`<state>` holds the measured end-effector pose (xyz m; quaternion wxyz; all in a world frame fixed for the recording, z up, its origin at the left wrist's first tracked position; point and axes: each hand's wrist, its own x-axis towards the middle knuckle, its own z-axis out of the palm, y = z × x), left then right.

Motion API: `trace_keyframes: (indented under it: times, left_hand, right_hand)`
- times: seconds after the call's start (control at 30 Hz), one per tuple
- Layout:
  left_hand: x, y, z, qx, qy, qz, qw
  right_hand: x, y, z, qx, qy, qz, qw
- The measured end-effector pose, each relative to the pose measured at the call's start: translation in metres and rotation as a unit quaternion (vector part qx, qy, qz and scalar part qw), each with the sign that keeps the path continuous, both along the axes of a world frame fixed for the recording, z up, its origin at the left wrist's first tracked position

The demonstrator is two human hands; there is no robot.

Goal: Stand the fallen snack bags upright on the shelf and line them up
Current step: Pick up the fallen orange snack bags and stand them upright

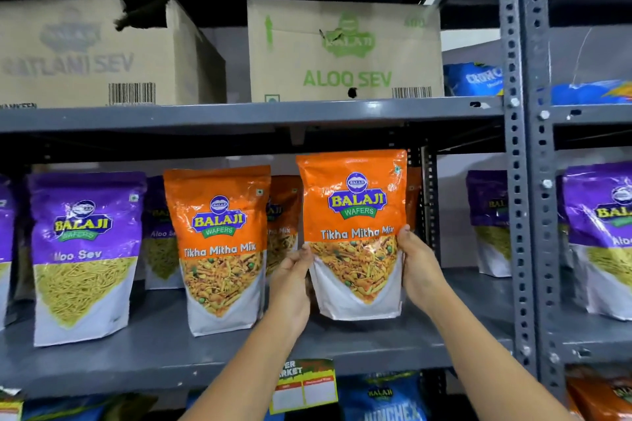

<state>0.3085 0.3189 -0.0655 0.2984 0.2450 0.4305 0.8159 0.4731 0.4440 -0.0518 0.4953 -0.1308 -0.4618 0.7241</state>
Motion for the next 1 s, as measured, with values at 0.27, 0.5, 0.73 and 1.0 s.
trace_keyframes:
  times: [0.27,0.5,0.73,1.0]
  left_hand:
    - [-0.016,-0.05,-0.023,-0.125,0.09,0.141,0.978]
    - [-0.021,-0.088,-0.004,-0.196,0.281,0.134,0.93]
    - [-0.011,-0.085,0.015,-0.239,0.388,0.11,0.883]
    - [0.0,-0.042,0.047,-0.235,0.414,0.019,0.879]
  right_hand:
    - [-0.032,-0.023,-0.028,0.131,-0.221,0.049,0.965]
    - [-0.036,-0.069,-0.01,0.27,-0.281,0.088,0.917]
    - [-0.033,-0.068,0.008,0.275,-0.262,0.006,0.925]
    - [-0.034,-0.042,0.028,0.23,-0.215,-0.064,0.947]
